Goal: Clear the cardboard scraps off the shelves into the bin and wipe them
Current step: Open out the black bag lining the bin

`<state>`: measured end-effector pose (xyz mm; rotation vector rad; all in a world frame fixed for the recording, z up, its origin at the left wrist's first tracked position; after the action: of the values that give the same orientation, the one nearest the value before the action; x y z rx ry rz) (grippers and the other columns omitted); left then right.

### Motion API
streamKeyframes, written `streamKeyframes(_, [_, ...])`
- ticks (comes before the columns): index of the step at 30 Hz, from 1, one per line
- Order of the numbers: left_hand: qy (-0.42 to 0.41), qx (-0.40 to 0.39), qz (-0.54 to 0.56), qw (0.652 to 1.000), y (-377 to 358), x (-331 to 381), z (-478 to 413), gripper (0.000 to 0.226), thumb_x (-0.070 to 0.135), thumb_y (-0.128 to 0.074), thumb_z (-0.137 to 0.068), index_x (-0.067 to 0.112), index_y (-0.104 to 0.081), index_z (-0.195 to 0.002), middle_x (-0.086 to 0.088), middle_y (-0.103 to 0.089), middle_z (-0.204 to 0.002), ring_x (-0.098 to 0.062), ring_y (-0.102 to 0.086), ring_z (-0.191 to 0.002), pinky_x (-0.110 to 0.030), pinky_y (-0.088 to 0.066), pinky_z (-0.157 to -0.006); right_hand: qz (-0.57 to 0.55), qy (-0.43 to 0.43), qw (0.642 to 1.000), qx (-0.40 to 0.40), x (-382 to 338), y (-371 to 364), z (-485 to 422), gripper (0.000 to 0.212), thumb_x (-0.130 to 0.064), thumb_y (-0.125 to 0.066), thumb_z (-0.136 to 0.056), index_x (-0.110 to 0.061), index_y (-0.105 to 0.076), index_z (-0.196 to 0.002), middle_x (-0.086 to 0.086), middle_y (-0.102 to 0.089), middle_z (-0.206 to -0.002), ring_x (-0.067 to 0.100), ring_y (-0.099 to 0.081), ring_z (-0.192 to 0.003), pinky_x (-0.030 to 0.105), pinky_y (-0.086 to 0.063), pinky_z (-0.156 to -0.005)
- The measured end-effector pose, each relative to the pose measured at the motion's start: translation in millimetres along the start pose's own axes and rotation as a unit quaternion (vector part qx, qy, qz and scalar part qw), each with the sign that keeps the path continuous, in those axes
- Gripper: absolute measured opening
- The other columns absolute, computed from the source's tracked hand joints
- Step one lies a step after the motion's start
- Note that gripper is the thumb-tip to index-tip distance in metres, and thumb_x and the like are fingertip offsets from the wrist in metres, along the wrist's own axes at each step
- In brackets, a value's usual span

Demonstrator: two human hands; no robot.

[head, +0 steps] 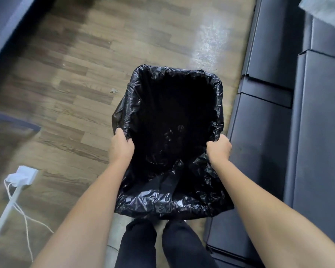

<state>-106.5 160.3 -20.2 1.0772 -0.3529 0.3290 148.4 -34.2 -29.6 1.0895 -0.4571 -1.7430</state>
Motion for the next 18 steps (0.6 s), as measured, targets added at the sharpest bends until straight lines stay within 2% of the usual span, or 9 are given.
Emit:
streamKeyframes(5, [0.004, 0.022, 0.0, 1.0, 31.7, -7.9, -35.4, 0.016, 0.007, -0.047, -0.093, 0.005, -0.033, -0.086, -0.016, -0.047, -0.087, -0.03, -0.043, -0.076, -0.038, -0.033, -0.065, -0.01, 0.018, 1.0, -0.012, -44.6, -29.3, -4.3, 0.029, 0.007, -0.04, -0.076, -0.012, -0.023, -0.061, 0.001, -0.032, -0.062, 0.018, -0.028, -0.056, 0.027, -0.02, -0.045])
streamKeyframes(8, [0.008, 0.03, -0.003, 1.0, 50.2, -17.6, -67.4, 0.015, 0.008, -0.047, -0.093, 0.005, -0.033, -0.086, -0.013, -0.045, -0.084, -0.03, -0.042, -0.076, -0.037, -0.033, -0.064, -0.016, 0.026, 0.999, -0.018, -76.2, -55.6, -8.9, 0.027, 0.005, -0.043, -0.075, -0.012, -0.028, -0.061, 0.002, -0.038, -0.062, 0.025, -0.038, -0.066, 0.026, -0.024, -0.045])
streamKeyframes(11, [0.014, 0.032, 0.005, 0.999, 66.4, -29.3, -102.1, 0.015, 0.008, -0.047, -0.093, 0.005, -0.034, -0.086, -0.014, -0.046, -0.082, -0.03, -0.044, -0.075, -0.038, -0.036, -0.063, -0.016, 0.026, 0.999, -0.024, -110.8, -81.2, -10.2, 0.029, 0.003, -0.045, -0.076, -0.013, -0.029, -0.059, 0.002, -0.039, -0.061, 0.027, -0.04, -0.07, 0.026, -0.026, -0.047])
streamKeyframes(14, [0.022, 0.033, 0.012, 0.999, 87.4, -41.8, -137.8, 0.016, 0.009, -0.048, -0.093, 0.005, -0.034, -0.085, -0.013, -0.046, -0.081, -0.031, -0.046, -0.075, -0.039, -0.039, -0.064, -0.024, 0.02, 0.999, -0.032, -144.5, -109.2, -9.5, 0.027, 0.002, -0.047, -0.075, -0.013, -0.032, -0.058, 0.002, -0.04, -0.06, 0.027, -0.041, -0.07, 0.028, -0.032, -0.059])
streamKeyframes(18, [0.025, 0.038, 0.004, 0.999, 118.6, -52.1, -186.5, 0.017, 0.01, -0.048, -0.093, 0.006, -0.033, -0.085, -0.013, -0.046, -0.081, -0.032, -0.048, -0.078, -0.04, -0.04, -0.067, -0.049, 0.007, 0.998, -0.048, -186.1, -149.4, -8.7, 0.026, 0.0, -0.05, -0.075, -0.014, -0.035, -0.057, 0.002, -0.042, -0.058, 0.027, -0.042, -0.066, 0.027, -0.028, -0.049])
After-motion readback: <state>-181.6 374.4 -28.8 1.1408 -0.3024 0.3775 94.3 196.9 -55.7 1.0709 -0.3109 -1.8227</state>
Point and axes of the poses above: each hand's wrist, its own z-axis away from the middle knuckle, its own y-axis out of the back of the hand, x = y × z, the point moved 9 cm from there along -z, towards the middle knuckle
